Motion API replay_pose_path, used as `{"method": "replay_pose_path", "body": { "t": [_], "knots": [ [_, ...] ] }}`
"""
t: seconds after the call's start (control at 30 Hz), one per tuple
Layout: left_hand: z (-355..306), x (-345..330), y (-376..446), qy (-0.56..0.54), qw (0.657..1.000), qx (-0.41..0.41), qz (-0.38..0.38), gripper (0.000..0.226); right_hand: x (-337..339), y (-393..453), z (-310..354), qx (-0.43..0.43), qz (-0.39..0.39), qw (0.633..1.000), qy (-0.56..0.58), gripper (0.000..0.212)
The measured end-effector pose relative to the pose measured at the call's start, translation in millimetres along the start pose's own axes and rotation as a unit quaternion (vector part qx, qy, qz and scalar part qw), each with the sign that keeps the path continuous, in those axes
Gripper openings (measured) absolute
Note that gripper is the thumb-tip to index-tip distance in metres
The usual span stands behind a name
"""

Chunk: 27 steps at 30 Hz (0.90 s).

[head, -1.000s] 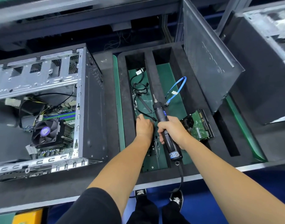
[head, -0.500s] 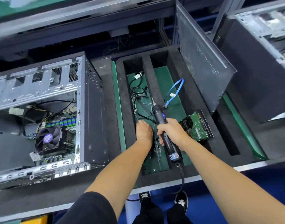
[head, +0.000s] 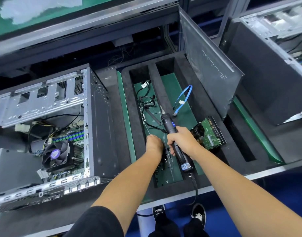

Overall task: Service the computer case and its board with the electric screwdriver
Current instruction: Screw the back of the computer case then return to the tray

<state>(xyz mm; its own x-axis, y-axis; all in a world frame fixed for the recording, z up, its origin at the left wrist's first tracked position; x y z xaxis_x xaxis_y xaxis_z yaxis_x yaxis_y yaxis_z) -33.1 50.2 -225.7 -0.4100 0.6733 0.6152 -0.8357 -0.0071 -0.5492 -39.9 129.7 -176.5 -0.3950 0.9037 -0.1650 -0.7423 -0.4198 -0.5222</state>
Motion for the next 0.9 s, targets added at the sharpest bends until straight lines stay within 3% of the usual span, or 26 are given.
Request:
{"method": "replay_pose_path", "body": {
  "t": [0.3,0.43,0.6,0.73,0.9],
  "knots": [
    [-12.1,-13.2,-10.9,0.11,0.991,-0.037,0.066,0.015,0.4,1.1,0.5,0.007,0.005,1.0,-0.012,0.02],
    [-14.3,-14.8,-7.1,0.1,0.992,-0.047,0.054,0.029,0.2,0.6,0.9,0.003,0.012,1.0,-0.013,0.018],
    [-11.5,-9.6,-15.0,0.071,0.995,-0.047,0.055,0.027,-0.9,-1.8,2.8,-0.001,0.019,1.0,-0.014,0.02],
    [-25.0,-14.3,-21.7,0.062,0.99,-0.108,0.073,0.03,-0.5,-3.0,3.4,-0.002,0.018,1.0,-0.017,0.02],
    [-25.1,-4.4,-24.6,0.015,0.996,-0.086,0.019,0.026,-0.8,-3.2,4.7,0.0,0.018,1.0,-0.015,0.02]
  ]
}}
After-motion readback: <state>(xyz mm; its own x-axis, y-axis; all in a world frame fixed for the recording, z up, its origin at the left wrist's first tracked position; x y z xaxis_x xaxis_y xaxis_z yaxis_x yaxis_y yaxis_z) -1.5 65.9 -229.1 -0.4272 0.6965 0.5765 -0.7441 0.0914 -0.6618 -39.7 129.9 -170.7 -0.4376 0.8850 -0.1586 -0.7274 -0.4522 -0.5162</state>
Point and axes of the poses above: each hand's wrist, its own y-axis towards the middle knuckle, its own x-axis out of the back of the hand, z = x × y, the point moved 10 cm from there along y, towards the middle knuckle, and after that the axes turned 6 degrees about y, right-handed, at the moved point
